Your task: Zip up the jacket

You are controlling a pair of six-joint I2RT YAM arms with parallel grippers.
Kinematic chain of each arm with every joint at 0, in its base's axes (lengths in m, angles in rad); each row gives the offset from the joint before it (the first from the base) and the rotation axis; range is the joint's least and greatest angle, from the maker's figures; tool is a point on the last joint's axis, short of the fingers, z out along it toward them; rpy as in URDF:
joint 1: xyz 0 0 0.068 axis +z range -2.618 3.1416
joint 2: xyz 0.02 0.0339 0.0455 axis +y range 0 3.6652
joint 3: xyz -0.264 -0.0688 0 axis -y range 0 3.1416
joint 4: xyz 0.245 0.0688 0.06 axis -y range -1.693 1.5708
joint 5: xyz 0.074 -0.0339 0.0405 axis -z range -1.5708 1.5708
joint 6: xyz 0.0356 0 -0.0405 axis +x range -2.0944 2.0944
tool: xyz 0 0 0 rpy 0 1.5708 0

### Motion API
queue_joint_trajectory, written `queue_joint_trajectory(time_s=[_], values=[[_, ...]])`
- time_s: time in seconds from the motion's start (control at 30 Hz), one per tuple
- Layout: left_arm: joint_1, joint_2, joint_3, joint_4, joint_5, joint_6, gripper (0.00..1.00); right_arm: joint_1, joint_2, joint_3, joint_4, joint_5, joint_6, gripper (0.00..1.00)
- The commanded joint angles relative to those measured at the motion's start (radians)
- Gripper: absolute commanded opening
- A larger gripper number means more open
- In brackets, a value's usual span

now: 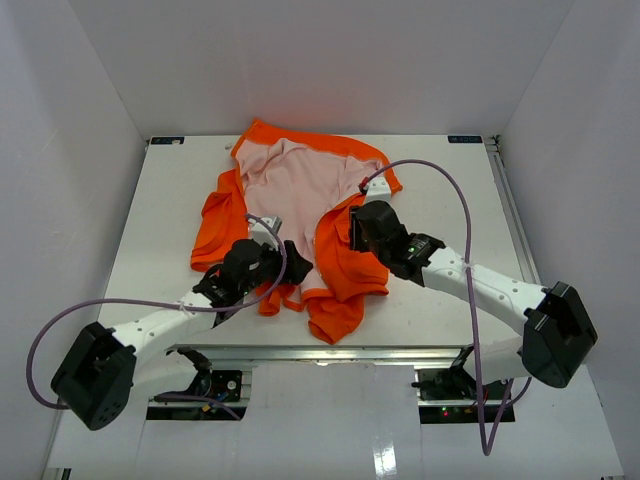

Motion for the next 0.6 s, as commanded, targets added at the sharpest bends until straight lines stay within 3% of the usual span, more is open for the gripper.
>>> queue_joint_trajectory(time_s=[0.0, 0.17, 0.37, 0.47, 0.57], values=[[-0.004, 0.183, 0.083, 0.057, 0.212, -0.009, 0.70, -0.005, -0.041, -0.110, 0.051, -0.072, 0.030, 0.40], [-0.003, 0.317, 0.148, 0.076, 0.239, -0.027, 0.77, -0.004, -0.065, -0.204, 0.109, -0.133, 0.060, 0.40], [-0.002, 0.459, 0.229, 0.076, 0.292, -0.051, 0.74, -0.002, -0.176, -0.324, 0.233, -0.172, 0.076, 0.41], [-0.002, 0.454, 0.238, 0.101, 0.313, -0.045, 0.64, -0.001, -0.219, -0.375, 0.284, -0.210, 0.071, 0.41], [-0.002, 0.427, 0.269, 0.099, 0.348, -0.050, 0.34, 0.001, -0.246, -0.406, 0.315, -0.228, 0.044, 0.42]])
